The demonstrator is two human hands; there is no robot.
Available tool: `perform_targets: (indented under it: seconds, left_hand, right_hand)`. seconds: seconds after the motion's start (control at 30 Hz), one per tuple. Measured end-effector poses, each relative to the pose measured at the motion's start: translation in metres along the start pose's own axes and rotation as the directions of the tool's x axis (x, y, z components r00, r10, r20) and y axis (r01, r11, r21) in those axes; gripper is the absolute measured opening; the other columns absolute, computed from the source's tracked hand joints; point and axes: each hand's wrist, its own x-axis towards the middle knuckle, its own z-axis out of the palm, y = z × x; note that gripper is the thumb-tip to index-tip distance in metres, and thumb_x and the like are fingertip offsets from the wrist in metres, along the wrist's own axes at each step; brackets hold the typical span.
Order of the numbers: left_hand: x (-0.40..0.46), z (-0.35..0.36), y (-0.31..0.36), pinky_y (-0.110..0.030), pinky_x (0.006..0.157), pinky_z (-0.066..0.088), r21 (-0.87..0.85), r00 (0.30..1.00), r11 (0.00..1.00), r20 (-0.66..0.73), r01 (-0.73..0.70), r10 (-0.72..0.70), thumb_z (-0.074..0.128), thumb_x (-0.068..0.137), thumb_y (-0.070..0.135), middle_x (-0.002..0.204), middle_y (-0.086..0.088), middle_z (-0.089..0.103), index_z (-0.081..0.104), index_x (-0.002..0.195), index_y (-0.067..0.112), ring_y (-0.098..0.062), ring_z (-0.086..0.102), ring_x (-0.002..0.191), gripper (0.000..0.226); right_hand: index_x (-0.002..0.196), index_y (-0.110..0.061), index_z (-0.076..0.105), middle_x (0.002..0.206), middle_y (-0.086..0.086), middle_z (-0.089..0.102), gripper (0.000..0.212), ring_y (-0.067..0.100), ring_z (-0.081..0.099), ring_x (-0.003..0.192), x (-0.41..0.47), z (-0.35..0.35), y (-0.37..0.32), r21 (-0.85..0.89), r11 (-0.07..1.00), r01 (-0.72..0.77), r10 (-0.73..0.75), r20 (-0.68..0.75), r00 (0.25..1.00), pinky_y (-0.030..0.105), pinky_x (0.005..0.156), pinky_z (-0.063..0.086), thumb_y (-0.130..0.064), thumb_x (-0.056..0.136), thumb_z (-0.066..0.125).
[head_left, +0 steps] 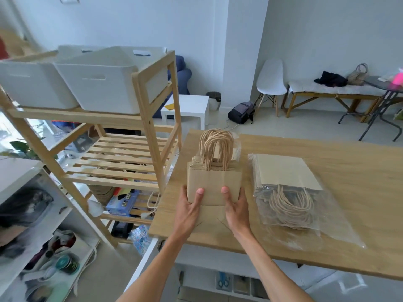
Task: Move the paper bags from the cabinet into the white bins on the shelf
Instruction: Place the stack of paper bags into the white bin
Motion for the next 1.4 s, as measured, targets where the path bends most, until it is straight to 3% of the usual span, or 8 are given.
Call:
perform_targets:
  seconds: [0.13,0.3,0.43,0.57,0.73,1.1,1.27,1.4]
  left_hand:
    - [-0.002,-0.006,0.048,-0.035,0.086,0.061,0.059,1.0,0.998,-0.001,-0.022,0.022,0.063,0.073,0.079,0.114,0.003,0.072,0.053,0.11,0.04,-0.006,0.072,0.098,0.055]
    - [0.003,-0.013,0.104,-0.046,0.085,0.062,0.04,0.996,0.995,-0.023,-0.087,0.088,0.073,0.068,0.074,0.112,0.001,0.071,0.054,0.11,0.036,-0.014,0.073,0.098,0.06]
    - [0.011,-0.025,0.147,-0.035,0.075,0.064,-0.016,0.995,0.995,-0.018,-0.1,0.1,0.075,0.07,0.072,0.116,-0.004,0.07,0.051,0.117,0.038,-0.014,0.075,0.095,0.063]
    - [0.025,-0.042,0.191,-0.029,0.073,0.062,0.014,0.986,0.986,-0.017,-0.167,0.167,0.074,0.068,0.074,0.116,-0.001,0.071,0.052,0.12,0.032,-0.011,0.075,0.094,0.07]
    - [0.049,-0.064,0.229,-0.043,0.088,0.061,0.058,0.967,0.966,-0.019,-0.252,0.253,0.072,0.067,0.077,0.123,-0.004,0.069,0.05,0.132,0.025,-0.018,0.073,0.103,0.086]
    - [0.136,-0.118,0.276,-0.041,0.079,0.063,0.011,0.935,0.94,-0.096,-0.341,0.341,0.075,0.056,0.081,0.11,-0.003,0.072,0.056,0.113,0.029,-0.018,0.074,0.094,0.08]
    - [0.183,-0.15,0.301,-0.018,0.069,0.057,0.008,0.901,0.908,-0.122,-0.419,0.417,0.073,0.067,0.069,0.102,0.009,0.075,0.058,0.11,0.034,-0.001,0.072,0.09,0.057]
    - [0.223,-0.184,0.319,-0.024,0.08,0.059,0.002,0.899,0.899,-0.014,-0.438,0.438,0.07,0.078,0.059,0.113,0.007,0.074,0.057,0.121,0.032,-0.007,0.071,0.102,0.052]
  right_hand:
    - [0.127,-0.026,0.057,0.119,-0.003,0.074,0.087,0.01,0.071,0.11,0.004,0.001,-0.046,0.029,0.999,-0.045,0.043,0.082,0.996,0.029,0.091,0.056,-0.085,0.064,0.066]
    - [0.13,-0.023,0.06,0.108,-0.013,0.078,0.071,0.001,0.073,0.098,0.011,0.003,-0.109,0.004,0.998,-0.056,0.054,0.231,0.972,0.014,0.075,0.057,-0.071,0.078,0.066]
    - [0.124,-0.018,0.066,0.106,0.002,0.079,0.069,0.021,0.077,0.096,0.028,0.012,-0.159,0.028,0.994,-0.102,0.085,0.369,0.926,0.038,0.081,0.062,-0.059,0.071,0.079]
    - [0.118,-0.013,0.072,0.108,0.013,0.078,0.071,0.031,0.076,0.098,0.045,0.025,-0.201,0.073,0.989,-0.129,0.073,0.519,0.852,0.04,0.077,0.062,-0.054,0.063,0.087]
    - [0.119,-0.008,0.072,0.112,0.016,0.077,0.07,0.038,0.073,0.103,0.065,0.048,-0.237,0.079,0.994,-0.076,0.017,0.574,0.819,0.059,0.096,0.054,-0.039,0.06,0.095]
    - [0.127,-0.011,0.069,0.122,0.011,0.074,0.079,0.03,0.071,0.113,0.132,0.129,-0.283,0.126,0.992,-0.018,-0.078,0.709,0.7,0.041,0.092,0.059,-0.034,0.058,0.099]
    - [0.114,-0.015,0.077,0.114,0.007,0.078,0.058,0.023,0.074,0.106,0.17,0.177,-0.317,0.106,0.987,0.121,-0.16,0.657,0.737,0.03,0.081,0.061,-0.029,0.061,0.098]
    - [0.113,-0.02,0.075,0.107,-0.001,0.08,0.055,0.015,0.076,0.098,0.201,0.221,-0.33,0.112,0.967,0.229,-0.25,0.595,0.764,0.021,0.072,0.06,-0.026,0.063,0.097]
